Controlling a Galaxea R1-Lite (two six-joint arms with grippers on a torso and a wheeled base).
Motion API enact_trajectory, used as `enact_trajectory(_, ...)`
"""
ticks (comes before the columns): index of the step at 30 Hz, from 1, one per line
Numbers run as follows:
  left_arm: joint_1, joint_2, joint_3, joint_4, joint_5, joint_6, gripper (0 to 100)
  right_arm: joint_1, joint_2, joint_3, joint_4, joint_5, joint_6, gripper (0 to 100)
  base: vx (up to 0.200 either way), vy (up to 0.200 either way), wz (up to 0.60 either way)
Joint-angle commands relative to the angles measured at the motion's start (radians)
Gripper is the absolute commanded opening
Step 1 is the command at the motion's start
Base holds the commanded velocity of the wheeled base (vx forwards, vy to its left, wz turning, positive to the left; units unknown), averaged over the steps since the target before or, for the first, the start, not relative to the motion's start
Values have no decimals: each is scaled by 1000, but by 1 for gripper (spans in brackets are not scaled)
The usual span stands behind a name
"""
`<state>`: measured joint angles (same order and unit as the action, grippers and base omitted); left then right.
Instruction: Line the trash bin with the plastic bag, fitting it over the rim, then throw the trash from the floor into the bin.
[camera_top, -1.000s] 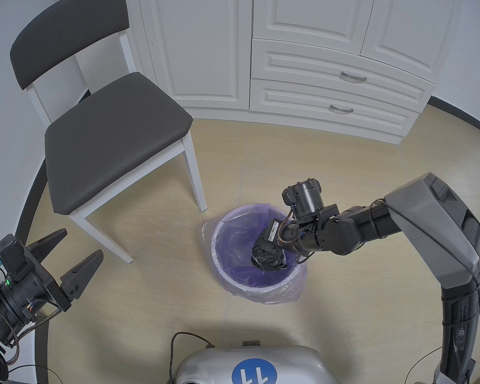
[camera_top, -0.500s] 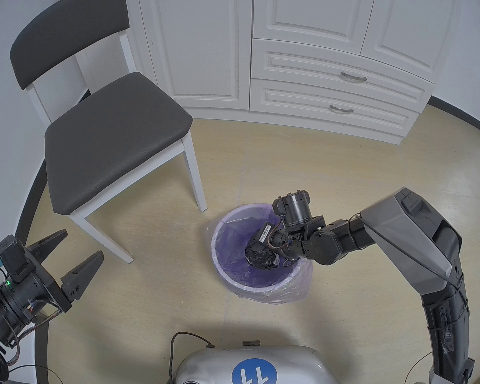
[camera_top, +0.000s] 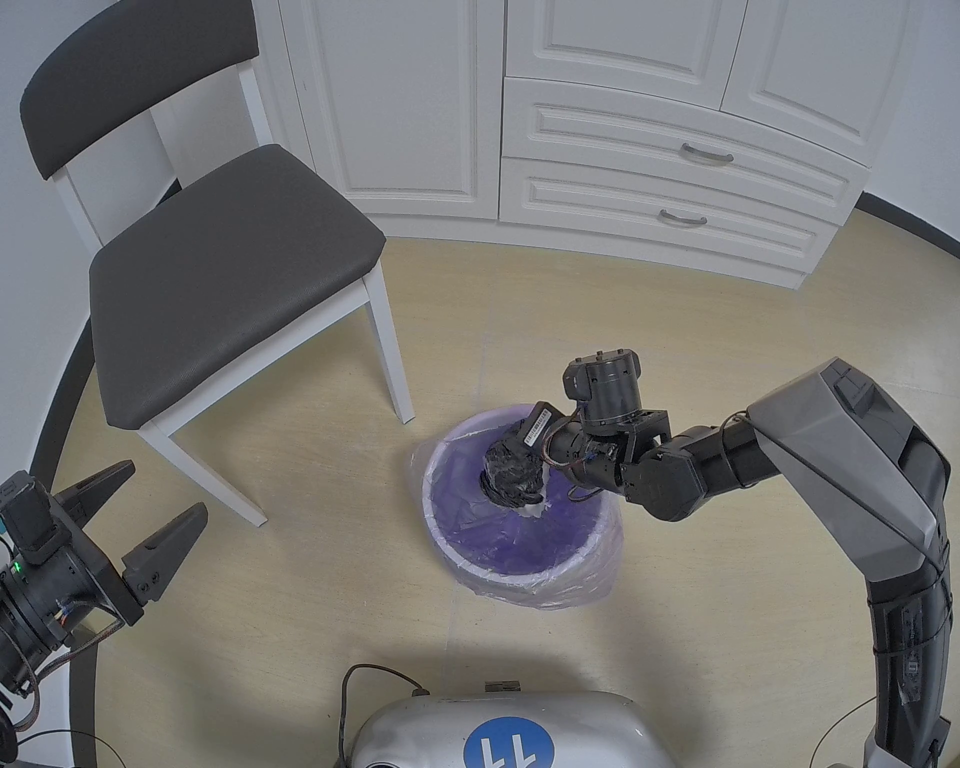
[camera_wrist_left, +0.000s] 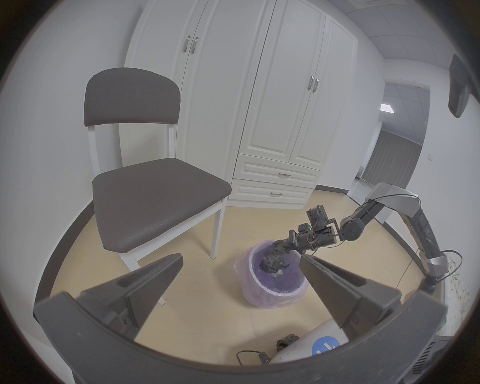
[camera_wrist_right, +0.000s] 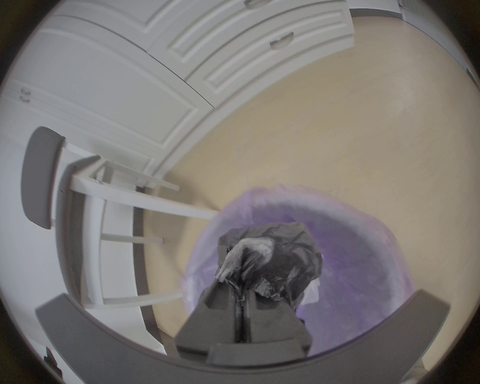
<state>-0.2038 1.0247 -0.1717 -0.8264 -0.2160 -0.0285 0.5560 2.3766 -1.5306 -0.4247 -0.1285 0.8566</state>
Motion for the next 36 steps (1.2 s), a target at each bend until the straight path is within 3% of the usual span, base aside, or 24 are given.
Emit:
enact_trajectory(1,0,0,0,0,0,-1,100,1,32,60,-100,-10,-8,0,0,0,0)
enact_trajectory(6,0,0,0,0,0,-1,100,9,-20,101,-77,-8,-54,0,0,0,0)
enact_trajectory(13,0,0,0,0,0,-1,100,33,-62,70,136,0,-82,0,0,0,0)
enact_trajectory(36,-2,2,3,0,0,-1,100,12,96,4,80,-2,-70,0,0,0,0)
